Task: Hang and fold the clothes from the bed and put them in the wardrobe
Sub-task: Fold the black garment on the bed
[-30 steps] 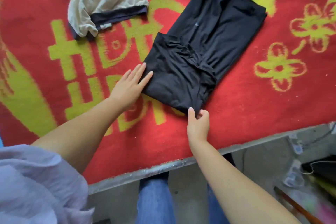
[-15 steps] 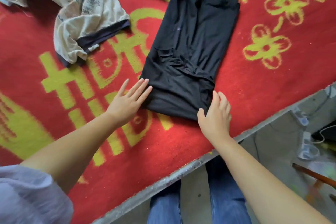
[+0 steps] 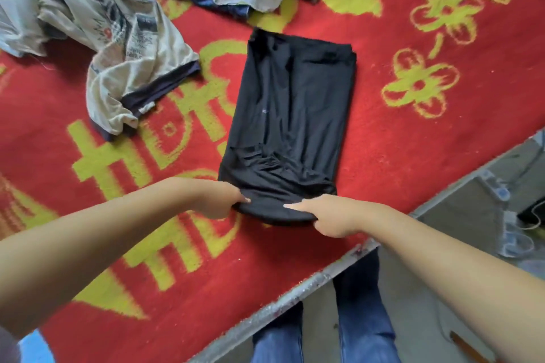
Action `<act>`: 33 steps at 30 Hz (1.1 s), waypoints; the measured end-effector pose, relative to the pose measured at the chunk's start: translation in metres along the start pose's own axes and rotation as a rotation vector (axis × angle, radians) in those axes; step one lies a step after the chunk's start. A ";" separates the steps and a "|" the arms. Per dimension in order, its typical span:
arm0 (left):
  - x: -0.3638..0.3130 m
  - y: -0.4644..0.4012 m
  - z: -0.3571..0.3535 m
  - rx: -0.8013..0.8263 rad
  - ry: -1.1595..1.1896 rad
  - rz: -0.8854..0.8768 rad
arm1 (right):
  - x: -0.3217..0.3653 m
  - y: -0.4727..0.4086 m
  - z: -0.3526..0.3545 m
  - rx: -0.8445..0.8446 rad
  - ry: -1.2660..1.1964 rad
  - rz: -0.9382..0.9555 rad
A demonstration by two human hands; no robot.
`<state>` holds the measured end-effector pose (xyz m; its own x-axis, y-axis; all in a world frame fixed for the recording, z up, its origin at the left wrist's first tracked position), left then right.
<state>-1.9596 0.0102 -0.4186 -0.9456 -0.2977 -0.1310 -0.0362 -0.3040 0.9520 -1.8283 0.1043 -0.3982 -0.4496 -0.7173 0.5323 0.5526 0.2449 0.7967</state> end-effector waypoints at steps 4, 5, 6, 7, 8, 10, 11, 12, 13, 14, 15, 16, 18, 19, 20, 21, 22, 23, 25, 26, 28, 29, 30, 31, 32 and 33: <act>0.013 0.027 0.037 0.110 0.322 -0.016 | -0.013 0.035 0.051 -0.034 -0.386 0.112; 0.022 0.026 0.050 0.096 0.445 -0.007 | -0.027 0.034 0.067 -0.116 -0.490 0.078; 0.034 0.021 0.065 0.046 0.597 0.003 | -0.047 0.032 0.082 -0.220 -0.584 0.031; 0.048 0.013 0.081 -0.047 0.781 0.010 | -0.066 0.029 0.097 -0.349 -0.650 -0.018; 0.062 0.004 0.097 -0.181 0.999 0.014 | -0.086 0.025 0.111 -0.503 -0.668 -0.066; 0.086 -0.011 0.114 -0.489 1.469 0.057 | -0.117 0.024 0.131 -0.863 -0.692 -0.154; 0.093 -0.017 0.113 -0.630 1.639 0.104 | -0.126 0.027 0.132 -1.029 -0.766 -0.187; 0.094 -0.025 0.109 -0.736 1.715 0.162 | -0.130 0.028 0.127 -1.140 -0.856 -0.213; 0.089 -0.034 0.103 -0.792 1.690 0.218 | -0.130 0.025 0.118 -1.196 -0.917 -0.231; 0.082 -0.041 0.096 -0.818 1.620 0.262 | -0.128 0.020 0.107 -1.206 -0.935 -0.250; 0.077 -0.044 0.089 -0.852 1.543 0.301 | -0.125 0.014 0.095 -1.196 -0.916 -0.276; 0.075 -0.043 0.086 -0.909 1.474 0.330 | -0.122 0.011 0.085 -1.200 -0.883 -0.312; 0.073 -0.032 0.087 -1.046 1.387 0.359 | -0.119 0.017 0.077 -1.273 -0.812 -0.400; 0.074 -0.026 0.085 -1.102 1.350 0.392 | -0.117 0.021 0.077 -1.313 -0.777 -0.408; 0.075 -0.022 0.081 -1.137 1.312 0.437 | -0.116 0.023 0.078 -1.328 -0.746 -0.394; 0.076 -0.021 0.076 -1.144 1.269 0.495 | -0.115 0.021 0.079 -1.303 -0.713 -0.379; 0.076 -0.023 0.068 -1.106 1.219 0.573 | -0.115 0.015 0.080 -1.244 -0.686 -0.377; 0.075 -0.026 0.058 -1.042 1.175 0.643 | -0.116 0.011 0.080 -1.175 -0.674 -0.393; 0.078 -0.025 0.046 -0.984 1.163 0.710 | -0.114 0.011 0.079 -1.086 -0.606 -0.457; 0.079 -0.020 0.048 -1.021 1.146 0.699 | -0.108 0.019 0.084 -1.105 -0.463 -0.481; 0.066 -0.001 0.069 -1.242 0.846 0.556 | -0.074 0.028 0.093 -1.136 -0.045 -0.370; 0.045 0.007 0.079 -1.343 0.607 0.403 | -0.054 0.022 0.087 -1.088 0.126 -0.260; 0.016 0.009 0.078 -1.376 0.356 0.231 | -0.037 0.010 0.075 -0.984 0.256 -0.180; -0.010 0.004 0.069 -1.333 0.142 0.089 | -0.029 -0.003 0.059 -0.846 0.341 -0.156; -0.027 -0.006 0.055 -1.221 0.003 0.007 | -0.031 -0.015 0.044 -0.713 0.389 -0.183; -0.032 -0.020 0.042 -1.062 -0.059 0.007 | -0.039 -0.024 0.034 -0.622 0.407 -0.236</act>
<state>-1.9423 0.0635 -0.4217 -0.9599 -0.2671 -0.0856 0.2433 -0.9448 0.2195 -1.8478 0.1490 -0.4281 -0.3774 -0.9175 0.1260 0.8205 -0.2681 0.5049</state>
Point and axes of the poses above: each hand's wrist, its own y-axis away from the middle knuckle, its own z-axis out of the back of the hand, x = y × z, the point moved 9 cm from there along -y, towards the middle knuckle, and after that the axes turned 7 degrees about z, right-handed, at the moved point
